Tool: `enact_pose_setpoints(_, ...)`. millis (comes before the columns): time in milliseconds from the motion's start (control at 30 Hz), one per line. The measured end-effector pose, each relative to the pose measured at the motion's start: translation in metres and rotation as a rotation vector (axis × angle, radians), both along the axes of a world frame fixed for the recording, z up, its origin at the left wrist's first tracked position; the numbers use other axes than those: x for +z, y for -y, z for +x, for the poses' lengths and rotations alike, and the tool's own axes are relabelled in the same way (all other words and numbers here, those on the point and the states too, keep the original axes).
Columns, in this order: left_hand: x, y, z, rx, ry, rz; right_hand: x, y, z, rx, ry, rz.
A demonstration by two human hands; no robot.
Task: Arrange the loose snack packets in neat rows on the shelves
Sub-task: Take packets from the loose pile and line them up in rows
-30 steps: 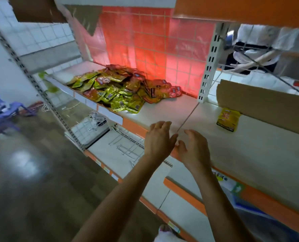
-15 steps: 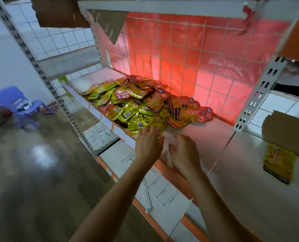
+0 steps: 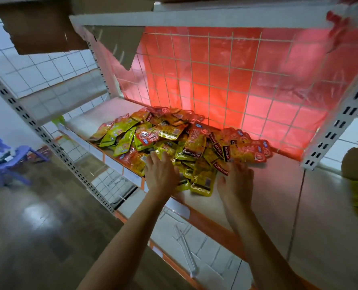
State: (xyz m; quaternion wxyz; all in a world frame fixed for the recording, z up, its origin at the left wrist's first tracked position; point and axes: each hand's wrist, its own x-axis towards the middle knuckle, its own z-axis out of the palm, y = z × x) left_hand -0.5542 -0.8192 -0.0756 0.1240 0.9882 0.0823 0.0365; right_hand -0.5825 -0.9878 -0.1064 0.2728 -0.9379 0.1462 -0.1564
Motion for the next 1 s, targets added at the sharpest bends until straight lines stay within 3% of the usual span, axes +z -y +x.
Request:
enact_pose_setpoints(200, -0.007, -0.005, 0.014, -0.018, 0.022, 0.008, -0.010, 0.001, 0.015, -0.088, -0.027, -0.056)
enact_pose_setpoints(433, -0.024, 0.002, 0.012, -0.145, 0.134, 0.057, -0.005, 0.003, 0.008, -0.043, 0.130, 0.027)
enact_pose_setpoints(667, -0.014, 0.012, 0.007, -0.296, 0.290, 0.027, 0.006, 0.009, -0.012, -0.168, 0.331, 0.404)
enact_pose_setpoints(867, -0.006, 0.019, 0.001, -0.425, 0.445, -0.109, 0.025, 0.018, -0.021, -0.320, 0.591, 1.141)
enact_pose_setpoints(1000, -0.006, 0.028, -0.002, -0.435, 0.374, -0.264, 0.035, 0.018, -0.029, -0.377, 0.684, 1.457)
